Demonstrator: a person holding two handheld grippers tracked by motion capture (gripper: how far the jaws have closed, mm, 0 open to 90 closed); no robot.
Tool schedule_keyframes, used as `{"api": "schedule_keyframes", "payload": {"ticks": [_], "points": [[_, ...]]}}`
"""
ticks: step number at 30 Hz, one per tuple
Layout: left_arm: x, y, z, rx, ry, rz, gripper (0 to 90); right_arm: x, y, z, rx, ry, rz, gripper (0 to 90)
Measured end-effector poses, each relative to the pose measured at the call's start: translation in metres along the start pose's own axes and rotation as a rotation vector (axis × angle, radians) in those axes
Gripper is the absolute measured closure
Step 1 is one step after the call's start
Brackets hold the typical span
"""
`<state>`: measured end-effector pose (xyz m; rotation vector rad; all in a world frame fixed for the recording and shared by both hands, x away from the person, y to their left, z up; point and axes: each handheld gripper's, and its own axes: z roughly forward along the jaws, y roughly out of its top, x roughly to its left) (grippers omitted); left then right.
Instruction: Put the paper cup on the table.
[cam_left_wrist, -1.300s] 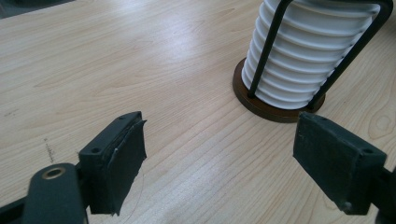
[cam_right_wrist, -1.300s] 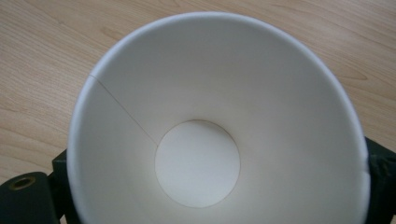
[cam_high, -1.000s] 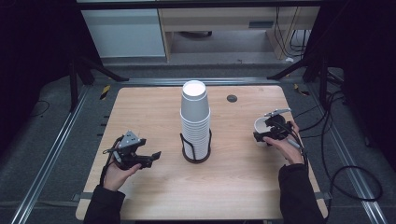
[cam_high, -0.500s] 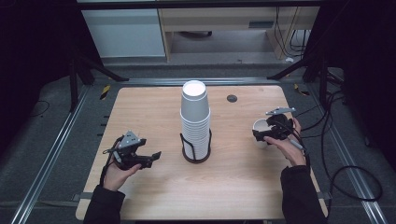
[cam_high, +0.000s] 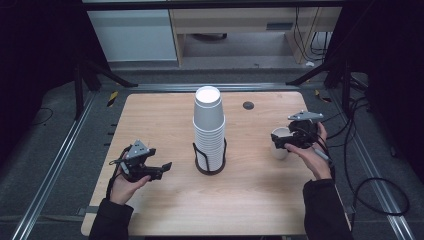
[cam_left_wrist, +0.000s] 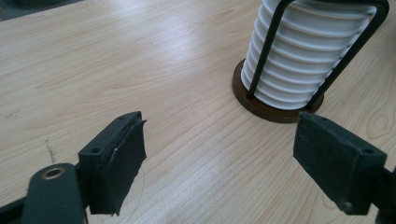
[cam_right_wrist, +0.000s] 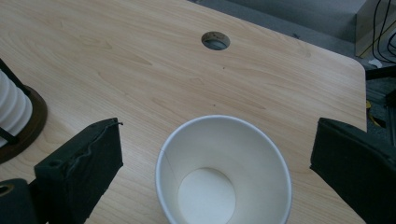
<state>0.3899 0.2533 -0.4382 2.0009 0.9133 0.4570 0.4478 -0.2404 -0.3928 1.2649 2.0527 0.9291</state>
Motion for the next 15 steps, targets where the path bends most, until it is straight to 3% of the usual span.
{"api": "schedule_keyframes", "payload": {"ticks": [7, 15], "points": [[0.002, -0.001, -0.002, -0.001, 0.007, -0.004, 15.9, 0.002, -0.009, -0.017, -0.027, -0.004, 0.037, 2.9], [0.006, -0.004, -0.002, 0.015, 0.028, -0.005, 14.3, 0.01, -0.039, -0.037, -0.065, 0.006, 0.04, 2.8]]}}
